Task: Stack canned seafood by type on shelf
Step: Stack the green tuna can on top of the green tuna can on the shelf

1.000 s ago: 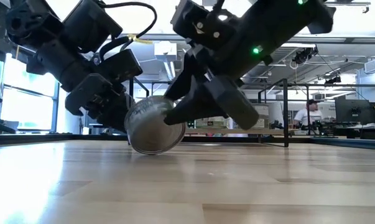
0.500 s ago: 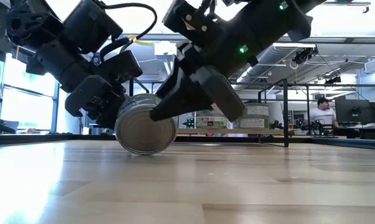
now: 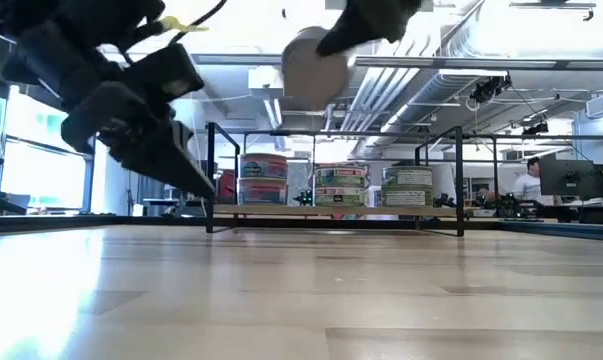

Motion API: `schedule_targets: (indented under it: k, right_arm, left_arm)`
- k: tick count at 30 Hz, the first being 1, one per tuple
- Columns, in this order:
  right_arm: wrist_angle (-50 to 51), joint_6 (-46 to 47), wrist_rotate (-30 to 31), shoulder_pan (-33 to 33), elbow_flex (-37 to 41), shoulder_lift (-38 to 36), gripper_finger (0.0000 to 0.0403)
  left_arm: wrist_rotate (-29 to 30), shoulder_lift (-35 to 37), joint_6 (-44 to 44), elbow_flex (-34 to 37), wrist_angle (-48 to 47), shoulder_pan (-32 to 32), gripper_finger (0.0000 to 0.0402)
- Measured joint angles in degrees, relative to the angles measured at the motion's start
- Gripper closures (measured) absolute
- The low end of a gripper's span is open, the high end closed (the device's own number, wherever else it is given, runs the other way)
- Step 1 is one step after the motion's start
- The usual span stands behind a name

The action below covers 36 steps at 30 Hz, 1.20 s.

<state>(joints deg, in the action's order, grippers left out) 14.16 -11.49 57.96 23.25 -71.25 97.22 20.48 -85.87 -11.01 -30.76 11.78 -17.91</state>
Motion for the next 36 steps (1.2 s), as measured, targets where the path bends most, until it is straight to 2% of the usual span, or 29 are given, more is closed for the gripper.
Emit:
schedule_targets:
  k: [4, 9, 12, 15, 18, 20, 22, 29, 36]
  right_arm:
    - [10.1, 5.4, 1.0, -5.8, -2.5, -6.4, 0.0278]
    - [19.4, 3.7, -5.6, -17.7, -5.6, -6.8, 0.0278]
    - [22.3, 1.8, -10.9, -25.9, -6.5, -6.6, 0.0278]
    - [24.1, 0.2, -13.4, -33.6, -6.2, -6.5, 0.0278]
    - [23.7, -1.5, -14.4, -39.1, -6.2, -6.5, 0.0278]
    - [23.8, -2.5, -18.2, -42.3, -6.2, -6.5, 0.0278]
    - [23.8, -3.2, -21.6, -45.0, -6.2, -6.0, 0.0278]
    - [24.3, -4.2, -24.9, -50.0, -6.2, -1.7, 0.0278]
    - [28.0, -4.6, -25.3, -51.5, -6.2, 1.6, 0.0278]
  left_arm:
    - [0.8, 0.0, 0.1, 0.1, 1.0, -1.8, 0.0401]
    - [1.1, 0.0, 1.1, 0.1, 1.5, -2.3, 0.0401]
    - [1.5, 0.0, 1.1, 0.1, 1.7, -2.3, 0.0401]
    - [1.9, 0.0, 1.2, 0.1, 1.5, -2.3, 0.0401]
    - [2.4, 0.0, 1.7, 0.1, 1.5, -2.3, 0.0401]
    - [2.5, 0.0, 2.2, 0.1, 1.6, -2.3, 0.0401]
    - [2.8, 0.0, 2.3, 0.1, 1.6, -2.3, 0.0401]
    - [3.0, 0.0, 2.3, 0.1, 1.5, -2.3, 0.0401]
    - [2.9, 0.0, 2.8, 0.1, 1.4, -2.3, 0.0401]
